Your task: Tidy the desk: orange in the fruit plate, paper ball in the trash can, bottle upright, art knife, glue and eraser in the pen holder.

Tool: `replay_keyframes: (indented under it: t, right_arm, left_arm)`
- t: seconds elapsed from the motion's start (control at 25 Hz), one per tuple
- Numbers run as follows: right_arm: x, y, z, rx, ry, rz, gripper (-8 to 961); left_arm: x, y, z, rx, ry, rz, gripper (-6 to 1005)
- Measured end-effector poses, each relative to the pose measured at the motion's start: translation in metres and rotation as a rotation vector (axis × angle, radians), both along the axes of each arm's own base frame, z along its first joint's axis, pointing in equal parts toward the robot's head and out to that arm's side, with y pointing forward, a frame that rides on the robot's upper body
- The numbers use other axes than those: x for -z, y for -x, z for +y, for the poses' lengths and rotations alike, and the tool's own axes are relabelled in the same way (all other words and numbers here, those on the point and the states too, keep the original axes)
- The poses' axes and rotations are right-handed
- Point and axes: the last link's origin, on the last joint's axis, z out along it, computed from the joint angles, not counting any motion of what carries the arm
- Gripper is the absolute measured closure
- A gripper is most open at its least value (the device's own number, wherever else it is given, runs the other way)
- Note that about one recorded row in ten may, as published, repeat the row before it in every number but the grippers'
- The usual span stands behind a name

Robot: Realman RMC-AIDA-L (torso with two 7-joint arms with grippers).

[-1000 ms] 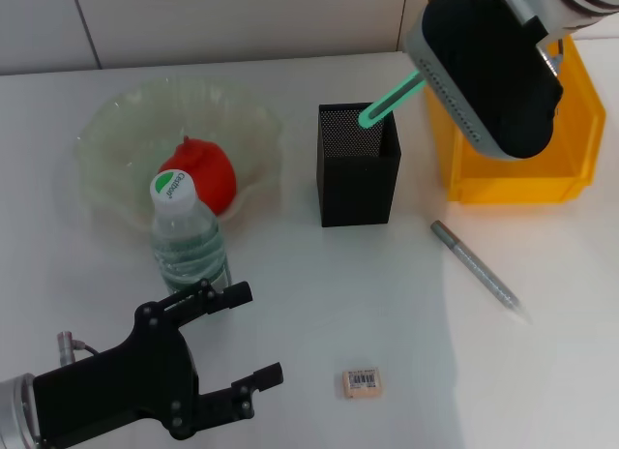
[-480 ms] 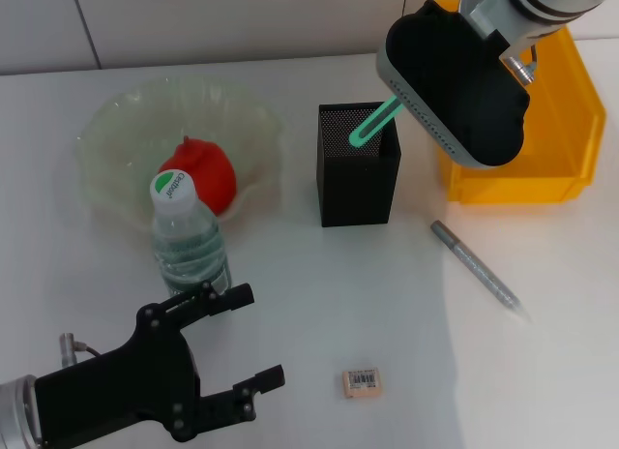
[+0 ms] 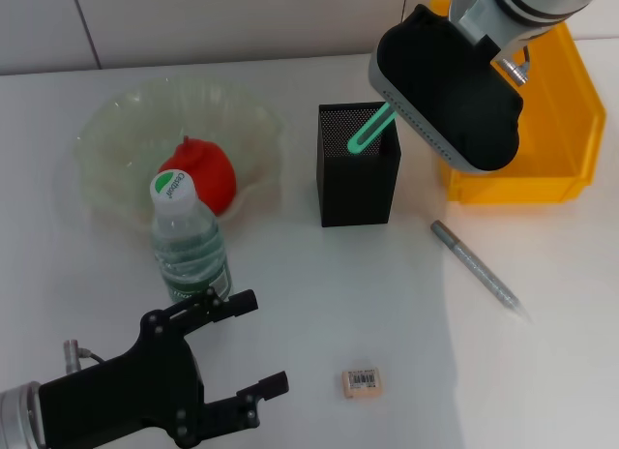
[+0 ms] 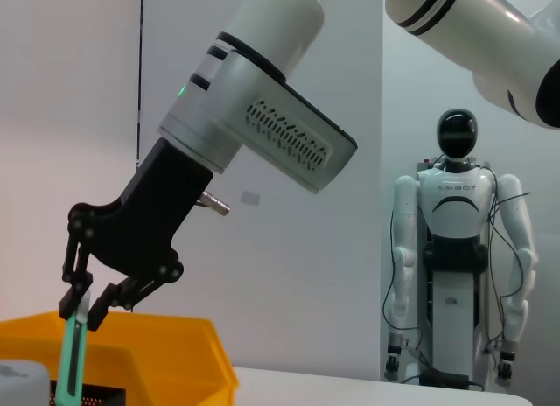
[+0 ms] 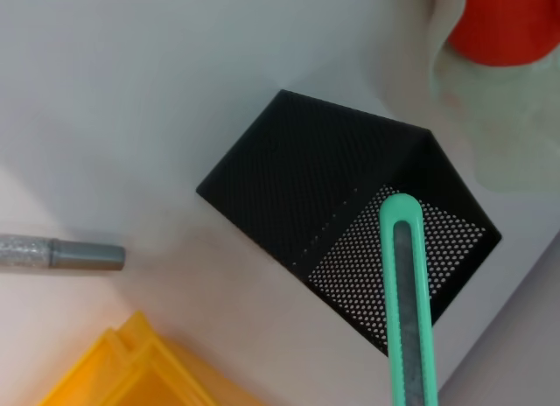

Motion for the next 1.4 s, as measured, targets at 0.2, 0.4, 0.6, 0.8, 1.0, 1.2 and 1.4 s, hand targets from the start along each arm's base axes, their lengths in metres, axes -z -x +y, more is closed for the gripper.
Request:
replay_keyframes:
  t: [0.2,0.4,0.6,0.8,1.0,1.2,1.4]
  right_arm:
    - [0.006,-0.004,0.001,0.011,0.018,-0.027,786]
    - [0.008,-0.002,0.002,0.010,0.022,-0.041,786]
    - [0.010,-0.002,0.004,0.013,0.010,-0.042,787]
    - [0.011,-0.005,0.003,0.026,0.004,-0.055,753]
    - [0.009,0.003,0.002,0.016,-0.012,-0.032,644]
    - [0.005,0.011,0.003,0.016,-0.036,0.014,534]
    - [-0.010,0.026,0.006,0.022,-0.095,0.112,535]
  left_arm:
    - [0.003,0.000,-0.003,0.001,0.002,-0.006,201]
    - [0.003,0.000,-0.004,0.002,0.003,-0.009,201]
    - [0.003,0.000,-0.005,0.005,0.004,-0.013,201]
    - [0.002,-0.002,-0.003,0.014,0.004,-0.014,201]
    - [0.002,-0.004,0.000,0.023,0.004,-0.013,201]
    - [0.001,-0.005,0.002,0.032,0.000,-0.012,201]
    - [-0.001,-0.005,0.002,0.039,-0.001,-0.017,201]
